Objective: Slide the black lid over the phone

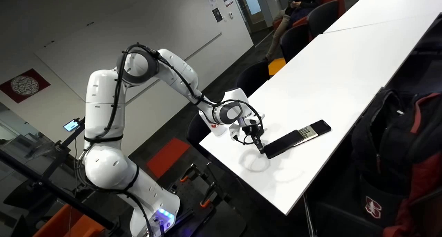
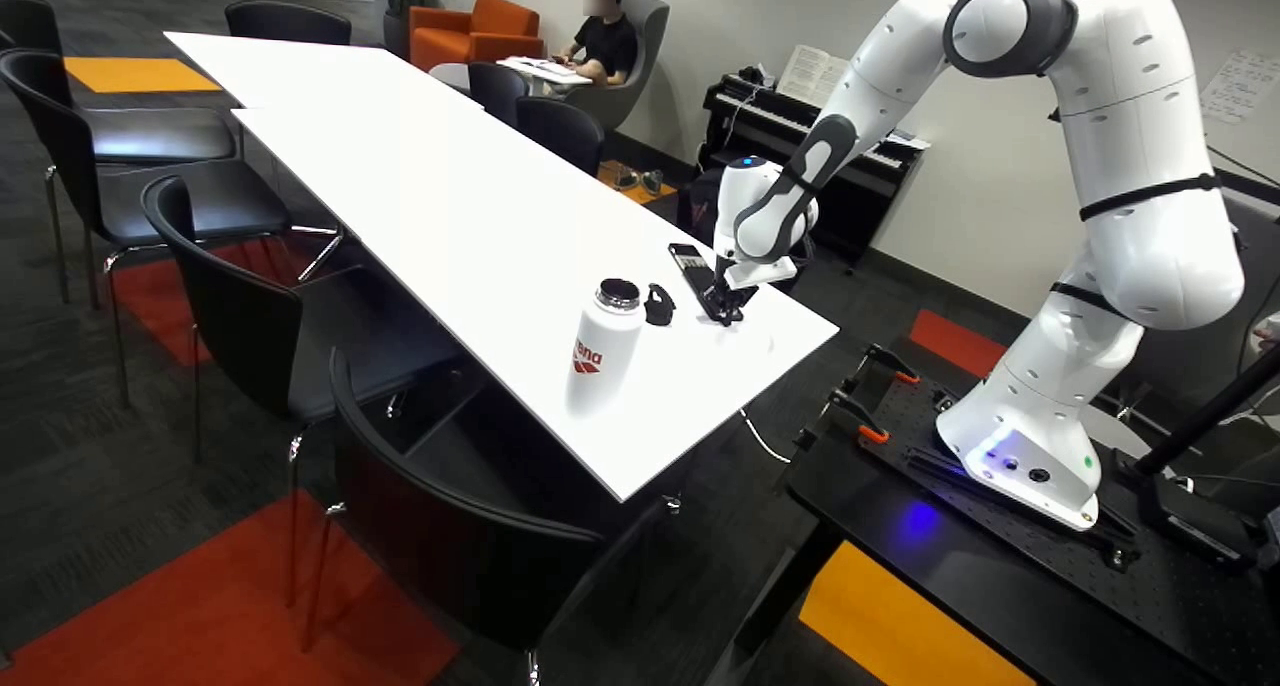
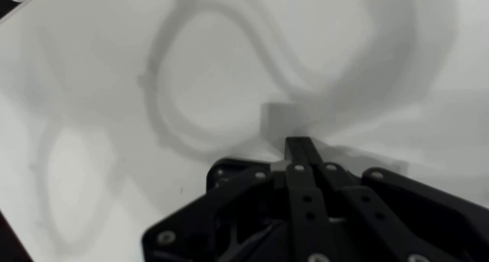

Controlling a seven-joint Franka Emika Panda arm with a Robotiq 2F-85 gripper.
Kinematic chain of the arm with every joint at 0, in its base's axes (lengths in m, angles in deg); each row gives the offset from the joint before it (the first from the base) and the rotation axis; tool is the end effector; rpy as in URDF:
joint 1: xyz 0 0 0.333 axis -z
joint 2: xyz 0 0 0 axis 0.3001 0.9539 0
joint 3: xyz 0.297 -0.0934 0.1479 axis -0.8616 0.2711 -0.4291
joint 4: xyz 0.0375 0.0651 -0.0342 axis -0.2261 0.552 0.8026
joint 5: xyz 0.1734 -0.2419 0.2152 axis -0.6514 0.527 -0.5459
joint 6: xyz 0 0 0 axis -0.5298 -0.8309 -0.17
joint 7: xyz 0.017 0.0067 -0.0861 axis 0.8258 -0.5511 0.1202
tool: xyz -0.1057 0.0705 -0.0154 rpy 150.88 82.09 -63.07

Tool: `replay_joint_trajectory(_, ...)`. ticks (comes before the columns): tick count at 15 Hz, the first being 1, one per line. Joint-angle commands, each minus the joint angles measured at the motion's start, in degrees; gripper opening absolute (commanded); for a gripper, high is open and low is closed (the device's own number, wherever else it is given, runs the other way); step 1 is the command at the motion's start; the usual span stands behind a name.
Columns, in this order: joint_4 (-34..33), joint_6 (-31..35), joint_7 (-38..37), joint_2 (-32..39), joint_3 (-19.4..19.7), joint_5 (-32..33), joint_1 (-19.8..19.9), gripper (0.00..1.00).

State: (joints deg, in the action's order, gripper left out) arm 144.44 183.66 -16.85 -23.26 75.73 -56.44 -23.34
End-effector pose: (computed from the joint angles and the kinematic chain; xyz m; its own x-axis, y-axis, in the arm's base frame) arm 0.5264 -0.0720 0.0809 0.8611 -0.5070 -0.0393 -0.4870 -0.8445 0.2228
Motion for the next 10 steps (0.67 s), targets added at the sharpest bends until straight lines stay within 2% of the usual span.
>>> replay_joint_trajectory(1, -1.3, 0.3, 2.3, 0.8, 0.7, -2.2, 0.0, 0.0)
replay_joint_trajectory(10, -5.4, -1.0, 2.9, 2.3, 0.5, -5.4, 2.5, 0.0)
